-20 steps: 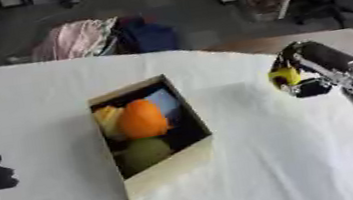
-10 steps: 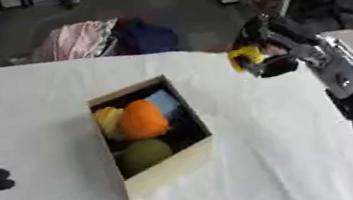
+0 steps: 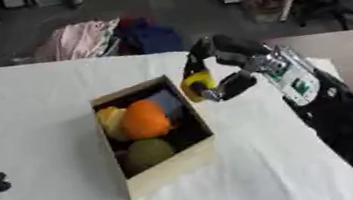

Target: Pick up objects on the table and place them in the box.

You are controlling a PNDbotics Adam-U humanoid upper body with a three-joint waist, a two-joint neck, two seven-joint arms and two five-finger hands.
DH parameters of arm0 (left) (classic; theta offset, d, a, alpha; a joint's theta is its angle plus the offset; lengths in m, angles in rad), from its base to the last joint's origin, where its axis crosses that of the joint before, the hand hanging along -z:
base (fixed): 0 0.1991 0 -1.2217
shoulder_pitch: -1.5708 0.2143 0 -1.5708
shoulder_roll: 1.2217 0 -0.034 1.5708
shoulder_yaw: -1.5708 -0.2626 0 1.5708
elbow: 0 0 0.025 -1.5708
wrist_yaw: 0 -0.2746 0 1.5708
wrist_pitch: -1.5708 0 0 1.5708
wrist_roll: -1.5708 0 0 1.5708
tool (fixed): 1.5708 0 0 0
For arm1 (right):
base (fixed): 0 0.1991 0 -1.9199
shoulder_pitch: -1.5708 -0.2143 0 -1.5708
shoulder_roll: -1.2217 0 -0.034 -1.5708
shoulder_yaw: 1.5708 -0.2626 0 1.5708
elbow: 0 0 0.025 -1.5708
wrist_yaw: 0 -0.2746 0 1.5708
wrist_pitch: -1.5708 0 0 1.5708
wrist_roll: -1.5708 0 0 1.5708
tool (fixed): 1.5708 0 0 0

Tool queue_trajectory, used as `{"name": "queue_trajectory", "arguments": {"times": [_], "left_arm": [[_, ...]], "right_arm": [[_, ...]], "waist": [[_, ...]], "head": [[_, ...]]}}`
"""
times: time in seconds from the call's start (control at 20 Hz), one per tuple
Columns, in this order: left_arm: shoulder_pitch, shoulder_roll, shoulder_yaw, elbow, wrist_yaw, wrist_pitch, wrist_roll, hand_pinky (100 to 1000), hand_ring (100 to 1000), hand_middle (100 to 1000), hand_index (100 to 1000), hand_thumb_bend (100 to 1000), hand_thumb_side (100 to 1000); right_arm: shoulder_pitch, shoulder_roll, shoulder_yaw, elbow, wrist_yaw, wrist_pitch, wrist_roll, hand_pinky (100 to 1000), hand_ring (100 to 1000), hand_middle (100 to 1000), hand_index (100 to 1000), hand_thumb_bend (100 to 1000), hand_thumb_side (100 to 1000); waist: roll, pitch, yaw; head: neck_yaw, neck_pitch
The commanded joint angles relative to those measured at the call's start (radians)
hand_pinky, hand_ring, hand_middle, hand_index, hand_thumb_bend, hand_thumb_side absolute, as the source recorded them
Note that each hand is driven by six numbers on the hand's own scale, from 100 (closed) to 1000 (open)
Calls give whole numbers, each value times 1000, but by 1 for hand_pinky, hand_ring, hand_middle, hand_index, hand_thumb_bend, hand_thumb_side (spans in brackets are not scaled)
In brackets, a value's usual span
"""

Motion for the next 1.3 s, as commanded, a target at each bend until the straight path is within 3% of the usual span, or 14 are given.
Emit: {"name": "queue_trajectory", "arguments": {"times": [0.05, 0.15, 0.25, 0.45, 0.7, 0.85, 1.05, 1.15, 1.3], "left_arm": [[-5, 2, 1, -20, -3, 2, -1, 699, 625, 606, 798, 100, 550], [-5, 1, 3, -20, -3, 2, 1, 699, 625, 606, 798, 100, 550], [-5, 1, 3, -20, -4, 2, 1, 700, 625, 606, 798, 100, 550], [-4, 2, 2, -20, 0, -1, -1, 693, 626, 607, 799, 100, 550], [1, 1, 5, -20, -3, 2, 1, 697, 626, 607, 798, 100, 551], [5, 2, 8, -20, -6, 3, 4, 697, 627, 607, 798, 100, 550], [12, 0, 11, -20, -7, 8, 8, 697, 628, 608, 798, 100, 556], [15, -1, 12, -20, -8, 11, 10, 696, 628, 608, 797, 100, 557], [20, -2, 15, -20, -11, 15, 12, 697, 631, 609, 797, 100, 561]], "right_arm": [[-12, -9, 4, -9, -7, -89, 136, 622, 695, 774, 892, 100, 194], [-10, -7, 6, -16, -4, -89, 155, 681, 753, 821, 916, 100, 369], [-8, -7, 5, -27, -6, -89, 164, 727, 793, 855, 929, 100, 471], [6, -17, 3, -50, -27, -79, 183, 775, 827, 877, 939, 100, 598], [42, -39, -20, -98, -97, -49, 203, 778, 824, 876, 937, 100, 561], [73, -46, -50, -150, -163, -20, 202, 766, 807, 862, 930, 100, 481], [141, -47, -103, -269, -305, 41, 164, 709, 735, 803, 907, 100, 311], [191, -37, -133, -348, -387, 90, 133, 689, 706, 785, 898, 100, 317], [279, -2, -177, -471, -509, 180, 84, 636, 619, 729, 876, 100, 414]], "waist": [[11, -33, 0], [11, -33, 0], [13, -32, -3], [15, -34, -12], [15, -35, -22], [16, -37, -27], [14, -44, -42], [12, -46, -49], [8, -46, -58]], "head": [[1, 3], [2, 1], [2, 0], [2, 0], [12, 3], [18, 6], [30, 14], [36, 15], [49, 22]]}}
